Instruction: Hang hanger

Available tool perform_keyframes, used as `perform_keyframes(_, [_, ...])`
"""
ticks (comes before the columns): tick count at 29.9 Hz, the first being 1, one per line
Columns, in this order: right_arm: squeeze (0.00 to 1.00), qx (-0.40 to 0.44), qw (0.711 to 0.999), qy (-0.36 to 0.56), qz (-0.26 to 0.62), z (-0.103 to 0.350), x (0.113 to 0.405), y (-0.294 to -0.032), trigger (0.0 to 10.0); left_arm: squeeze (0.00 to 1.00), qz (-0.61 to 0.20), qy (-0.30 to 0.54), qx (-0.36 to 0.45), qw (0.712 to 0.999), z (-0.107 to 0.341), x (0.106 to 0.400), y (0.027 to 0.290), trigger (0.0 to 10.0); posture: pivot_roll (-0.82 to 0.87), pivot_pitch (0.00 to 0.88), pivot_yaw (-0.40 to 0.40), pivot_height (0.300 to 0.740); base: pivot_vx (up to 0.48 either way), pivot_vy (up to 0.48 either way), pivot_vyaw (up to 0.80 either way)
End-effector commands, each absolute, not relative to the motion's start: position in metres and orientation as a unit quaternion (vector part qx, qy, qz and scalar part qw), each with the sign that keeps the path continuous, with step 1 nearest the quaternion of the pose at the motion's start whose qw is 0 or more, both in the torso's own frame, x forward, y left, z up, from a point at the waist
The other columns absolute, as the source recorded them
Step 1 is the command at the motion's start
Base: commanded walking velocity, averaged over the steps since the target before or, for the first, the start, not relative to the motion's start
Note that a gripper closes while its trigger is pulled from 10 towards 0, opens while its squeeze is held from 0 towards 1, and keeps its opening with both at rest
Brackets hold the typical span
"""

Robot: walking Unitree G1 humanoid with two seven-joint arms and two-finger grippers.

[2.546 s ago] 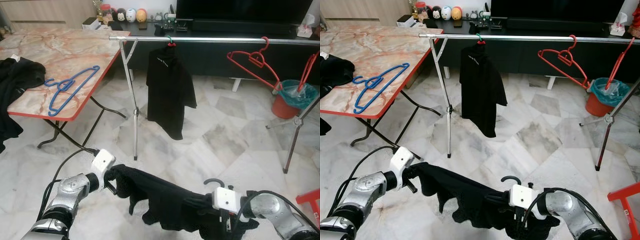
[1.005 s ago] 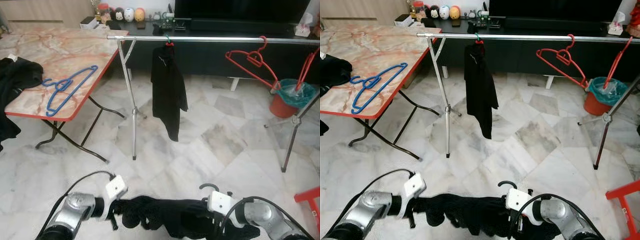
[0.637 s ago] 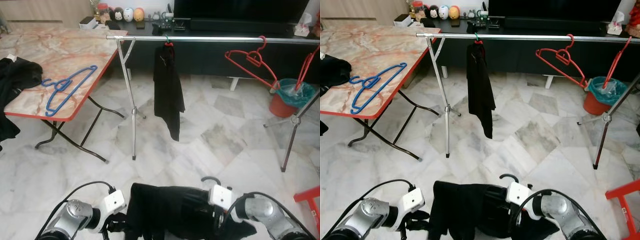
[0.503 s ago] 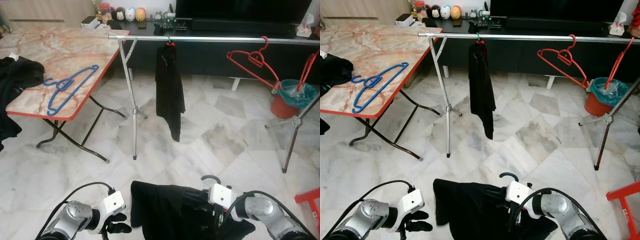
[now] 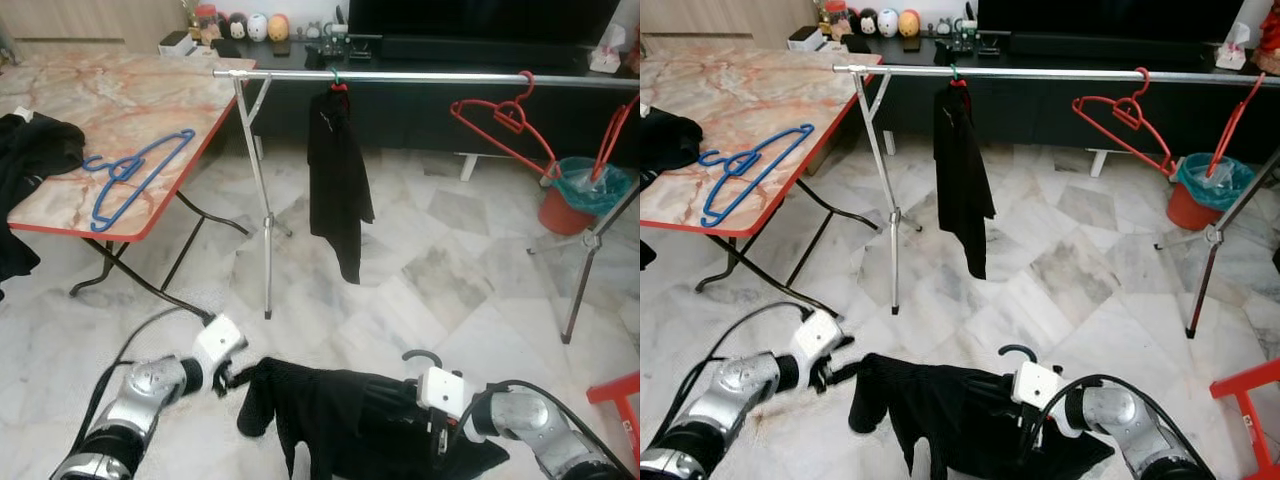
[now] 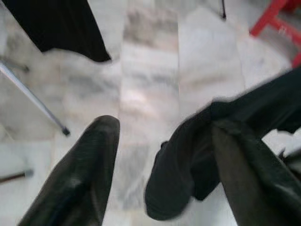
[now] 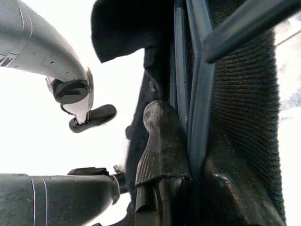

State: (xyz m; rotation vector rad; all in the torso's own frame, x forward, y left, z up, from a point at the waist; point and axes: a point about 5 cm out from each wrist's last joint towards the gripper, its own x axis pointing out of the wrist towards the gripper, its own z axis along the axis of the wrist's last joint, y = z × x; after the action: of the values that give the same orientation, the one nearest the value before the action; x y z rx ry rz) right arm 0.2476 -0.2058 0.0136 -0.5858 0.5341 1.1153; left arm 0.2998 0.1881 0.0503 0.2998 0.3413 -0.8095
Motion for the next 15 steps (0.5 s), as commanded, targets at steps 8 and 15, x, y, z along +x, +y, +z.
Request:
perform_keyframes(8, [0.00,-0.273,0.771,0.239,0.524,0.016,0.248,-0.204,0.0,0.00,-0.516,0.140,0.089,0.841,0.071,0.292,0.163,10.0,-0.03,0.047,0.006,0.740,0.000,0.000,0.00])
perform_keyframes(15, [0.00,-0.270,0.767,0.239,0.530,0.017,0.247,-0.203,0.0,0.00,-0.595,0.170,0.101,0.779,0.071,0.277,0.148,10.0,-0.03,0.049,0.006,0.740,0.000,0.000,0.00])
